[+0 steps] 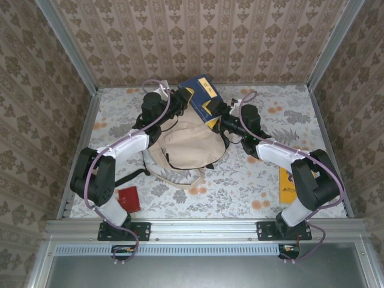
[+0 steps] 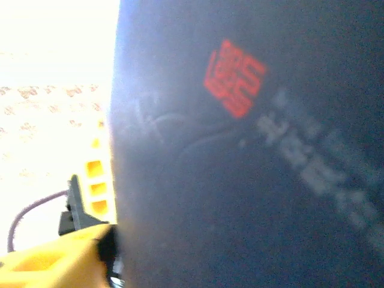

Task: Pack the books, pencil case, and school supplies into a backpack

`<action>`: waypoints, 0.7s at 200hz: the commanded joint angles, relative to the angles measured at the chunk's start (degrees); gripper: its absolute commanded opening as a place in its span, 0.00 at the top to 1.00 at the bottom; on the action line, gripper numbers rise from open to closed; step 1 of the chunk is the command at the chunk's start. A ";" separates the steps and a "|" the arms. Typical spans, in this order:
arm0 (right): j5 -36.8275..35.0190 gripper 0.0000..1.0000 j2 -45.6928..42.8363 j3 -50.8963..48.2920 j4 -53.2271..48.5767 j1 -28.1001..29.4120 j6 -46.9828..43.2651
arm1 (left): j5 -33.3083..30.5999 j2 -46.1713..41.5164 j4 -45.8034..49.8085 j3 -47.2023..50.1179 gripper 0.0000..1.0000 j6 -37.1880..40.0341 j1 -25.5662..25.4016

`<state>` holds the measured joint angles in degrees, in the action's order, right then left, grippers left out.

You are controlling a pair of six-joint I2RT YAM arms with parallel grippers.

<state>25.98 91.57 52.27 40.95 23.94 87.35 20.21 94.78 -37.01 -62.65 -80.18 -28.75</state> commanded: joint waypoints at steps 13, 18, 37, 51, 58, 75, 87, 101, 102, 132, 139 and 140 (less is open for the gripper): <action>-6.97 0.55 -1.83 -2.22 4.55 0.53 1.78 | -1.14 0.18 -5.62 1.45 0.93 -2.28 0.18; -7.51 0.59 -2.31 -2.57 4.14 0.50 1.38 | -1.20 0.16 -5.50 1.69 0.90 -2.21 0.19; -8.91 0.73 -4.23 -3.22 1.83 0.42 -1.01 | -0.96 -0.24 -4.49 2.92 0.79 -1.88 0.62; -9.30 0.80 -5.74 -3.38 -1.88 0.20 -3.46 | -0.66 -0.65 -3.42 4.44 0.65 -1.51 1.12; -9.44 0.83 -6.72 -3.40 -4.03 -0.03 -4.99 | -0.25 -1.01 -2.32 5.14 0.54 -1.17 1.47; -9.21 0.89 -9.23 -3.67 -9.70 -0.93 -9.50 | 1.56 -2.34 4.54 6.23 0.37 2.89 2.20; -8.97 0.92 -11.43 -3.46 -16.19 -1.88 -13.98 | 2.98 -3.54 12.23 6.17 0.28 8.86 2.25; -9.79 0.94 -15.70 -3.41 -24.55 -3.03 -19.94 | 3.61 -4.69 25.15 3.84 0.24 19.20 1.98; -9.89 0.94 -15.93 -3.45 -25.28 -3.21 -20.33 | 3.48 -4.78 26.25 3.54 0.24 20.34 1.92; -14.07 0.95 -24.02 -3.31 -41.65 -5.87 -32.02 | -9.69 -4.12 58.87 -7.60 0.23 47.70 -5.35; -15.15 0.95 -25.54 -3.18 -45.02 -6.58 -33.83 | -14.11 -3.13 64.38 -10.13 0.23 51.71 -7.67; -15.29 0.95 -25.86 -3.21 -45.40 -6.74 -34.09 | -14.61 -2.95 64.98 -10.43 0.23 52.23 -8.00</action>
<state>15.31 72.07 48.51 10.70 19.16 65.71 17.04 92.14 0.27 -64.51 -52.51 -30.00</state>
